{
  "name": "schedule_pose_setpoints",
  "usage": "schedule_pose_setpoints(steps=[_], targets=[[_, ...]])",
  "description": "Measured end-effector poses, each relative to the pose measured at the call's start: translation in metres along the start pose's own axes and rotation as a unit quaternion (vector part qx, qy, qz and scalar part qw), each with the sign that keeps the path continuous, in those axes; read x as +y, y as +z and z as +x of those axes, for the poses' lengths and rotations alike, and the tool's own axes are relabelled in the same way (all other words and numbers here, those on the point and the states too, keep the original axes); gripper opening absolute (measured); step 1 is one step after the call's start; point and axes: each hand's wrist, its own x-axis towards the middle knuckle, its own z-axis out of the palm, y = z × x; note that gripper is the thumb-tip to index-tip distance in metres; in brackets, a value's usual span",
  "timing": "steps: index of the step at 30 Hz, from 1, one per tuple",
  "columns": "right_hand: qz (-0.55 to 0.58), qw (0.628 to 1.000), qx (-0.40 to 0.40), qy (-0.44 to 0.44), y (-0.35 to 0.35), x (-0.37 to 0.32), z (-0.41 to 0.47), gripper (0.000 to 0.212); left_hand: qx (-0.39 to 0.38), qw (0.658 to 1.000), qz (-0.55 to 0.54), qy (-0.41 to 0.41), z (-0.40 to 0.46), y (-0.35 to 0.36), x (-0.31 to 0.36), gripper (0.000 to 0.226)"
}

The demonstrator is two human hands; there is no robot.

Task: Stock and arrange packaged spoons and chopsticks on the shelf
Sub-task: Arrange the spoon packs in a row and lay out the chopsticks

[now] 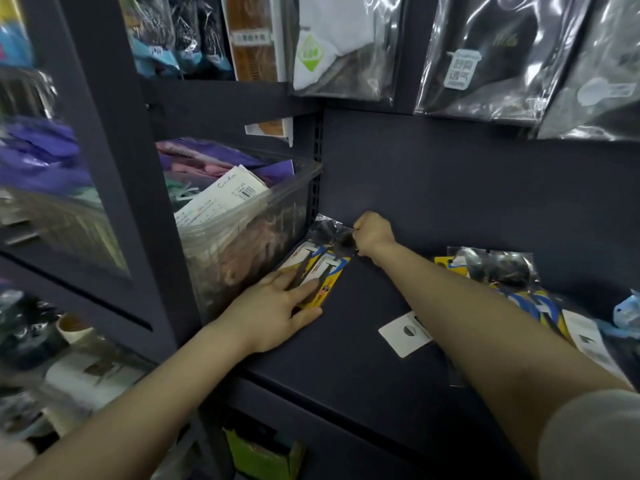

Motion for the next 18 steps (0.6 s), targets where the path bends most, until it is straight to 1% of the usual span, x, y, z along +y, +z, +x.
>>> schedule_pose_setpoints(steps=[1,3,4,6,7,9,10,11,13,14,15,16,18], targets=[[0.0,1.0,-0.011,-0.001,-0.002,0.001,-0.001,0.022,0.002,1.0,0.002,-0.002,0.002,0.0,0.002,0.092],[0.0,0.999,-0.036,-0.03,-0.01,0.002,-0.003,0.028,-0.002,1.0,0.009,-0.008,0.005,0.001,0.005,0.072],[-0.013,0.997,-0.04,-0.063,-0.017,0.003,-0.007,0.03,-0.004,1.0,0.009,-0.012,0.005,0.001,0.006,0.063],[-0.048,0.987,-0.055,-0.144,-0.039,0.006,-0.025,0.027,0.002,1.0,0.012,-0.017,0.006,0.002,0.008,0.057],[-0.05,0.979,-0.091,-0.177,-0.053,0.008,-0.04,0.024,0.005,1.0,0.019,-0.02,0.007,0.001,0.009,0.056],[-0.077,0.945,-0.216,-0.233,-0.082,0.014,-0.072,0.024,0.011,0.999,0.043,-0.028,0.008,0.001,0.012,0.055],[-0.132,0.92,-0.27,-0.253,-0.096,0.018,-0.086,0.027,0.014,0.998,0.053,-0.032,0.009,0.0,0.013,0.056],[-0.202,0.892,-0.307,-0.264,-0.108,0.023,-0.098,0.032,0.017,0.998,0.056,-0.034,0.01,-0.001,0.014,0.057],[-0.324,0.847,-0.335,-0.257,-0.125,0.034,-0.117,0.046,0.039,0.998,0.041,-0.029,0.01,-0.003,0.018,0.065],[-0.352,0.836,-0.338,-0.251,-0.13,0.039,-0.123,0.053,0.064,0.997,0.024,-0.019,0.01,-0.003,0.022,0.074],[-0.357,0.835,-0.338,-0.247,-0.133,0.044,-0.129,0.056,0.087,0.996,0.001,-0.002,0.011,-0.003,0.027,0.082],[-0.351,0.837,-0.337,-0.25,-0.134,0.047,-0.133,0.056,0.098,0.995,-0.029,0.017,0.014,-0.003,0.033,0.085],[-0.343,0.839,-0.336,-0.258,-0.133,0.05,-0.135,0.052,0.087,0.99,-0.099,0.05,0.016,-0.002,0.049,0.074]])
